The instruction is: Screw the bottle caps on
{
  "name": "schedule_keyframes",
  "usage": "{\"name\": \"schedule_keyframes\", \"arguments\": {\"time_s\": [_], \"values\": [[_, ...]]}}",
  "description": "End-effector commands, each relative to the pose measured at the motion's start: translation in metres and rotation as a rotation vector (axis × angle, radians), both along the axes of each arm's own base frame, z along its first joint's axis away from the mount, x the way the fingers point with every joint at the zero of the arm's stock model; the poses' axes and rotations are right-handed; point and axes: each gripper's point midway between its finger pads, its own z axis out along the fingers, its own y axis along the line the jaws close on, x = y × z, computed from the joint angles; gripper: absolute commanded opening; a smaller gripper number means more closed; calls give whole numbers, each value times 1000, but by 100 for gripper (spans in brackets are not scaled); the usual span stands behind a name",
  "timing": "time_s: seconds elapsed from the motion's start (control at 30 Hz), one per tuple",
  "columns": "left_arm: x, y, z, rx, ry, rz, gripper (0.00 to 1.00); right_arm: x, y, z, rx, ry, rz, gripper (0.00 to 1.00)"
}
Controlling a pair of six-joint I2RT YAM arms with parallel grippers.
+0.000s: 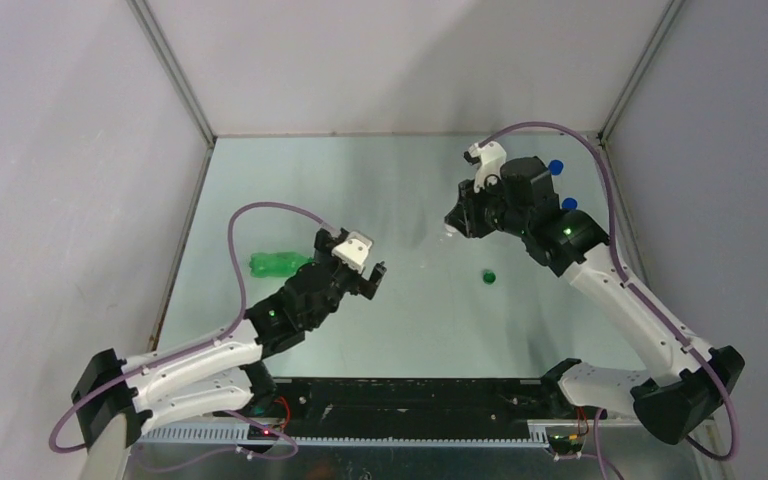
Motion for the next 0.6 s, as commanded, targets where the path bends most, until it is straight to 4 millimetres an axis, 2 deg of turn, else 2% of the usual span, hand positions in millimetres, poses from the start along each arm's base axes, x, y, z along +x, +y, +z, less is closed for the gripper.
{"name": "schedule_keyframes", "arguments": {"time_s": [0.0,0.1,0.23,0.3,0.43,0.53,0.57], "values": [[5,27,-9,-72,135,131,100,28,-38,-5,-173,-68,-117,0],[4,42,-13,-34,210,167,100,45,-60,-18,-257,-61,-196,0],[12,65,-5,-24,199,244,100,63,-77,-35,-293,-24,-256,0],[18,87,3,-3,167,338,100,69,-84,-40,-297,-12,-276,0],[26,114,16,18,149,416,100,81,-93,-50,-287,2,-301,0],[32,125,13,15,134,471,100,87,-94,-56,-285,11,-307,0],[33,130,6,39,133,491,100,88,-94,-59,-286,13,-308,0]]}}
